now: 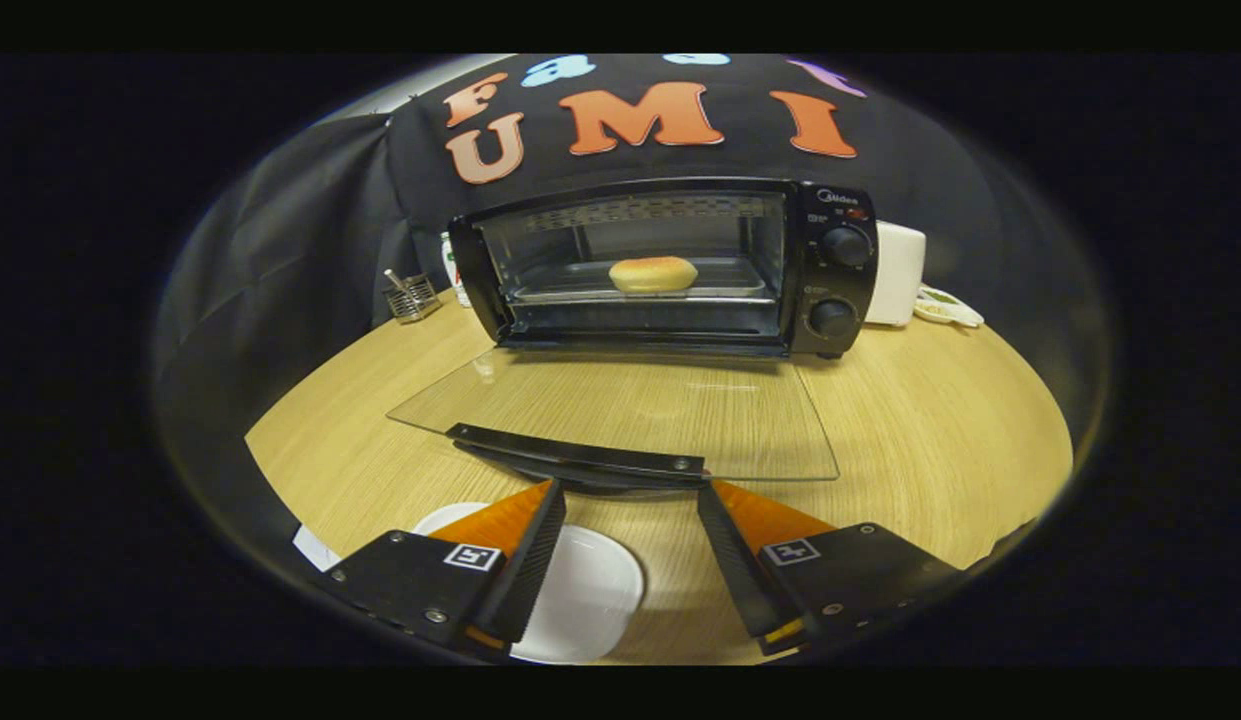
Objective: Open the toaster oven, put the food inside, and close the toaster oven door.
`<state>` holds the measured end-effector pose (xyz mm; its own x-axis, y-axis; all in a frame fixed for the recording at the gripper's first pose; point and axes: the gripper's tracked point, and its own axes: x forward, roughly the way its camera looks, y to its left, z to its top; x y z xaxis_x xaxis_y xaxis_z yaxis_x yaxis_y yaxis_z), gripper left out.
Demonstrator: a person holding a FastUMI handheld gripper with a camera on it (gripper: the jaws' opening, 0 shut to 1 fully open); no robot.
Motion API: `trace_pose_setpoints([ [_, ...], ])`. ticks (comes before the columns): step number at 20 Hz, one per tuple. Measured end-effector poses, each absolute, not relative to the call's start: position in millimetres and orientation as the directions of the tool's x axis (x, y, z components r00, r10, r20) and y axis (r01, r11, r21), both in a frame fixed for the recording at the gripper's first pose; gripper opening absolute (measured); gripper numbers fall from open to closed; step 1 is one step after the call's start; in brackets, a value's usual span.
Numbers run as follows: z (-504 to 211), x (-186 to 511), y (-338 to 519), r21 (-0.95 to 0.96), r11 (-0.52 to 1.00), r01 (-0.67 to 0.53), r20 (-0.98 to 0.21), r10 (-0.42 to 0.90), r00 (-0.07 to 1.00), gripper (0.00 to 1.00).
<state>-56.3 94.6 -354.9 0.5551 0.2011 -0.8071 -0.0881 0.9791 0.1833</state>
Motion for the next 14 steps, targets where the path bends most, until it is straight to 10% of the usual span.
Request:
trace_pose_setpoints([
  [14, -328, -8, 115, 0.111, 0.987, -0.114, -0.758, 0.159, 0.632, 0.8],
])
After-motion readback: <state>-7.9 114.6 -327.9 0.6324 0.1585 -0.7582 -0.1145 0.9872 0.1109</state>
